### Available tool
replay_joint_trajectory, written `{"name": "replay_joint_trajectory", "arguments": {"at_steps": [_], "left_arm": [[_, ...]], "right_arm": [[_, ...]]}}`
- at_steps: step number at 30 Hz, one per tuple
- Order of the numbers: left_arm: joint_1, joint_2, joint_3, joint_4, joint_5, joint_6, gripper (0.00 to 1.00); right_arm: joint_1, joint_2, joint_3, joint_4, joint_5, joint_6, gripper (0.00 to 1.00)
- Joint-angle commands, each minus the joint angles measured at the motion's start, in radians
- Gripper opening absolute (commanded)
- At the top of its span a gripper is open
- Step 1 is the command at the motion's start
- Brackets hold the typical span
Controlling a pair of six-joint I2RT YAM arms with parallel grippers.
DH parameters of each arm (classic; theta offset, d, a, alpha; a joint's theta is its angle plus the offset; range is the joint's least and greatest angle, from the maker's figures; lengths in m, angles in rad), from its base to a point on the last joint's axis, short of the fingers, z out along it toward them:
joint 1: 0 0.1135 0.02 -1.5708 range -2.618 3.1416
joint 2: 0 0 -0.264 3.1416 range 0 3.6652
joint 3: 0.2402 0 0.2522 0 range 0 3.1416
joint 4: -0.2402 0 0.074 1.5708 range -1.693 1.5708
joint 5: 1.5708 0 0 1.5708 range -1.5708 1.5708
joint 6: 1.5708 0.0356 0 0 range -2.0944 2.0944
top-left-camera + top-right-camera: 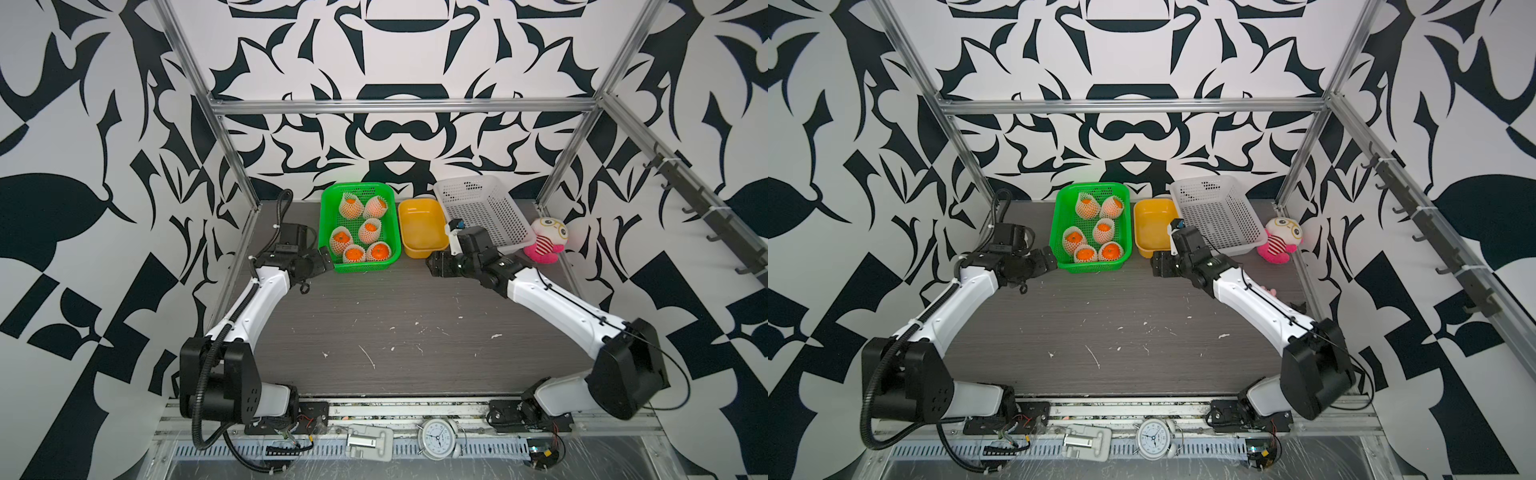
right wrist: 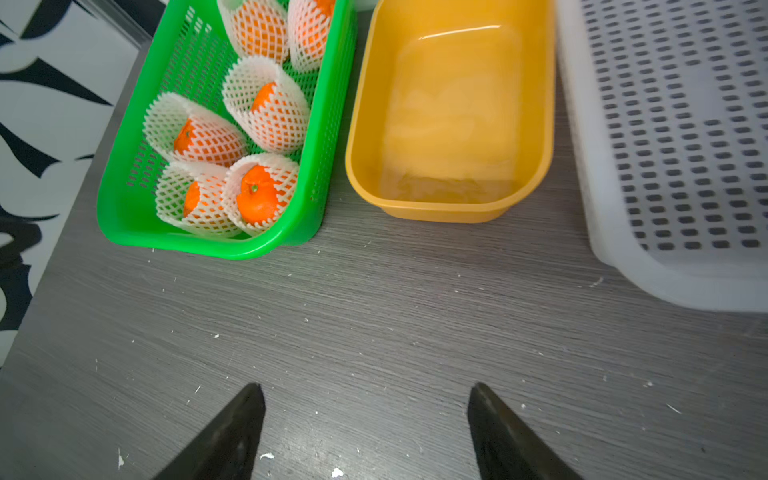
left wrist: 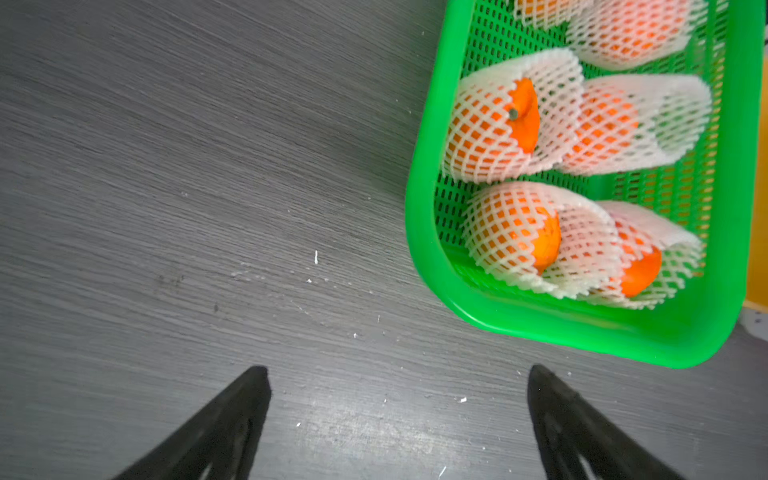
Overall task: Remove foam nets from oranges
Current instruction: Move the basket to the center of the board.
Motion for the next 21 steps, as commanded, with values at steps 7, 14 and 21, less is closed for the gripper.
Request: {"name": "replay_joint_trajectory", "arguments": {"at_steps": [7,14,21], "left_arm": [[0.053,0.228,0.155,-0.018,0.104,0.026,0.86],[0.053,0.347,0.228,-0.022,0.098,0.067,0.64],[0.052,0.343,0.194,-0.04,0.089,0.081,0.38]], "right_arm": [[0.039,0.205,0.238,-0.046,-0.049,-0.078,0.8],[0.047,0.229,0.26,-0.056,-0.066,-0.087,0.79],[0.058,0.214,0.25,-0.06,-0.048,-0.089,0.78]]}}
